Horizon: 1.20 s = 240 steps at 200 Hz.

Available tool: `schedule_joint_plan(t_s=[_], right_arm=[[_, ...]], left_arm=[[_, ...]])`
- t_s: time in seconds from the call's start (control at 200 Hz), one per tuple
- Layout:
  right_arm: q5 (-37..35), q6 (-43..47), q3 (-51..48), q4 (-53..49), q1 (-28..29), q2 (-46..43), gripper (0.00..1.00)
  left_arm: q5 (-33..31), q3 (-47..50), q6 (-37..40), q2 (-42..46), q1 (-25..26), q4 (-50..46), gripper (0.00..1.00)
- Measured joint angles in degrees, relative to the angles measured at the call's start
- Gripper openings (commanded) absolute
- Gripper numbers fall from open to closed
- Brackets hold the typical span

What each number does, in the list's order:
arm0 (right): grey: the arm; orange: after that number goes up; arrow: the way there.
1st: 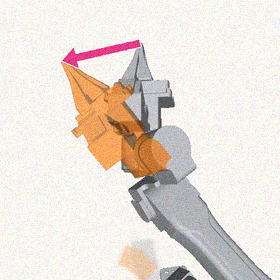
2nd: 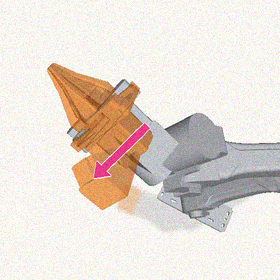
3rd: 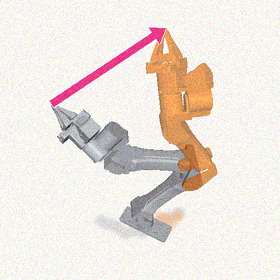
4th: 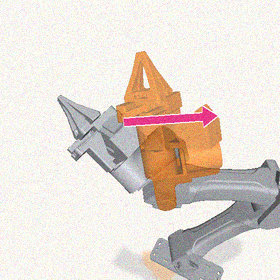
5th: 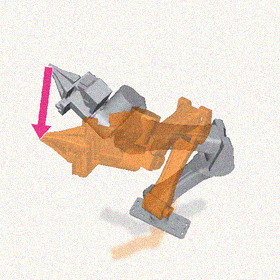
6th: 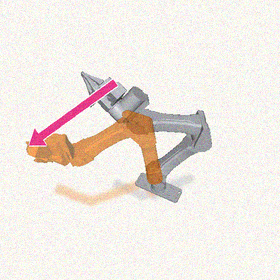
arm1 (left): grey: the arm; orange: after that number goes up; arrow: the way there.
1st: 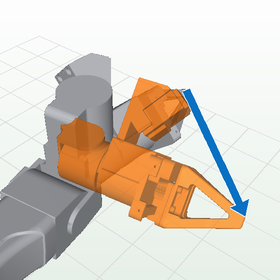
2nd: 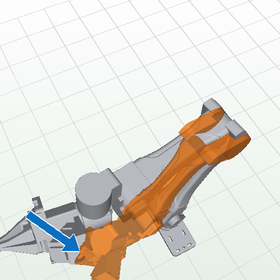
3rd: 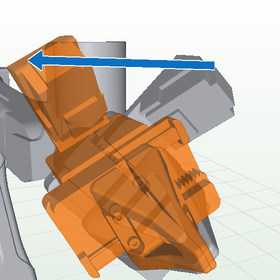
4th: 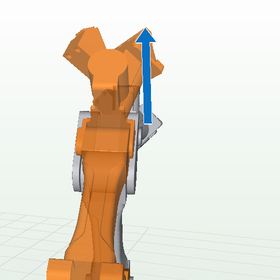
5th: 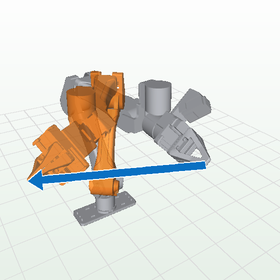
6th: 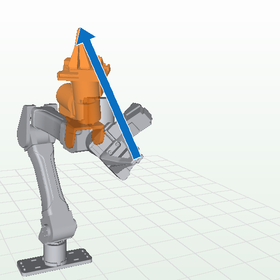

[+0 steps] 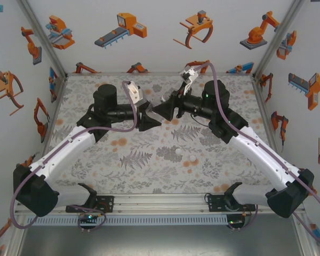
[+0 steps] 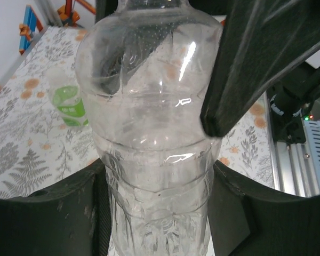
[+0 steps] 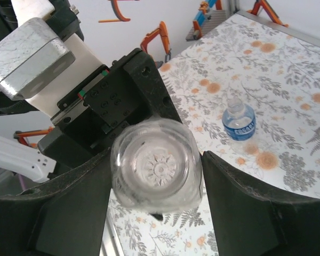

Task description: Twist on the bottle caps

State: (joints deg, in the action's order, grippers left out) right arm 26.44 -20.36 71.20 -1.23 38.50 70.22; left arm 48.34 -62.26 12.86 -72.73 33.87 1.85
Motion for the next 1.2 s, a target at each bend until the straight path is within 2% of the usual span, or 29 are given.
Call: schedule_joint_plan(t_s=[0.075, 0.155, 0.22, 0.601, 0.766, 1.082, 1.202], right_arm=[[-1.31, 1.70, 0.35, -1.97, 0.00, -0.81, 0.61], [-2.71, 3.34, 1.11, -3.93, 0.00, -1.66, 0.61], [-4.07, 4.61, 1.81, -5.84, 0.00, -2.47, 0.61], [-9.86, 7.37, 2.03, -14.88, 0.00, -2.19, 0.60], [-12.50, 6.73, -0.20, -18.64, 0.00, 0.11, 0.60], [-17.88, 2.43, -10.93, -24.63, 0.00, 4.22, 0.60], [-19.96, 0.07, -14.25, -25.88, 0.00, 4.42, 0.57]], left_arm=[[-0.74, -0.02, 0.59, 0.00, -1.62, -1.03, 0.25], [-1.51, -0.37, 1.09, 0.00, -3.65, -2.47, 0.07], [-2.73, -0.66, 1.27, 0.00, -5.07, -3.10, 0.00], [-5.42, -0.79, 2.86, 0.22, -12.55, -6.08, 0.00], [-5.88, -0.79, 4.42, 0.50, -13.60, -7.06, 0.03], [-5.92, 1.20, 4.76, 2.34, -13.99, -6.88, 0.07], [-5.92, 1.68, 4.76, 2.34, -13.99, -6.91, 0.08]])
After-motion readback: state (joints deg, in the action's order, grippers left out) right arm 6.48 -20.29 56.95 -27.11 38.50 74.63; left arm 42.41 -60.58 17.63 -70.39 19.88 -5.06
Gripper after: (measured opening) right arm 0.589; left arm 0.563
